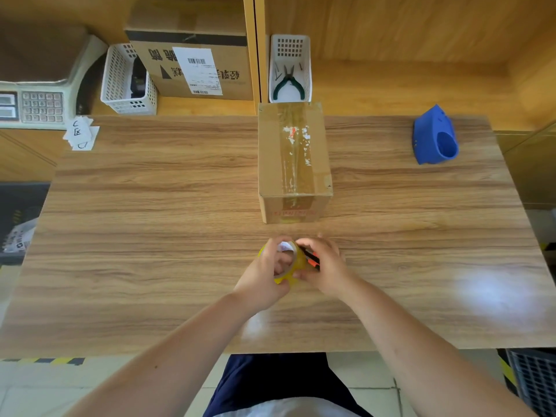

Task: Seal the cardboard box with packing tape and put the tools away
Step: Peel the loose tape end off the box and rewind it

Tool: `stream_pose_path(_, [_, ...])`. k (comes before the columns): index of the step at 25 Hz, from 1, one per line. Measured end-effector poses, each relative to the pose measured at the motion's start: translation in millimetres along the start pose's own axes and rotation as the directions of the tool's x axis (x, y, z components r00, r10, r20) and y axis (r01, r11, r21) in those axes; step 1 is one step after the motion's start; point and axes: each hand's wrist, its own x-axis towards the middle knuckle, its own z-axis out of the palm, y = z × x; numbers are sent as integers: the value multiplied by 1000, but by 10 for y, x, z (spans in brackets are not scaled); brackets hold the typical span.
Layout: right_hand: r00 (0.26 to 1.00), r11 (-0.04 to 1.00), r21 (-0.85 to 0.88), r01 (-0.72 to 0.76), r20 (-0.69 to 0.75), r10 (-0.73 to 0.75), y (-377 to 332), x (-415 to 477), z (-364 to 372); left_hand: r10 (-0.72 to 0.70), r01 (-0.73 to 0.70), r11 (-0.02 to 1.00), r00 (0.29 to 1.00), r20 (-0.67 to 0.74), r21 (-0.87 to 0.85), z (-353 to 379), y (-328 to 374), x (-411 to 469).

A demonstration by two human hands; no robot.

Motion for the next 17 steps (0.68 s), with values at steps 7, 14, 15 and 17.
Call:
stream_pose_path(7, [992, 924, 378, -62, -78, 99, -231, 129, -278, -121, 63, 888, 988, -98, -456, 32, 56, 102])
stream_pose_path(14, [973, 977, 213, -22, -219, 69, -320, 301, -226, -173, 127, 868, 983, -53, -479, 17, 156, 193])
stream_pose_path(15, [975, 984, 175, -14, -215, 52, -335, 337, -210, -187, 146, 883, 981, -49, -445, 5, 168, 218])
stream_pose_path(17, [979, 996, 91, 18, -202, 0, -359, 394, -178, -209, 189, 918, 978, -19, -349, -22, 159, 269])
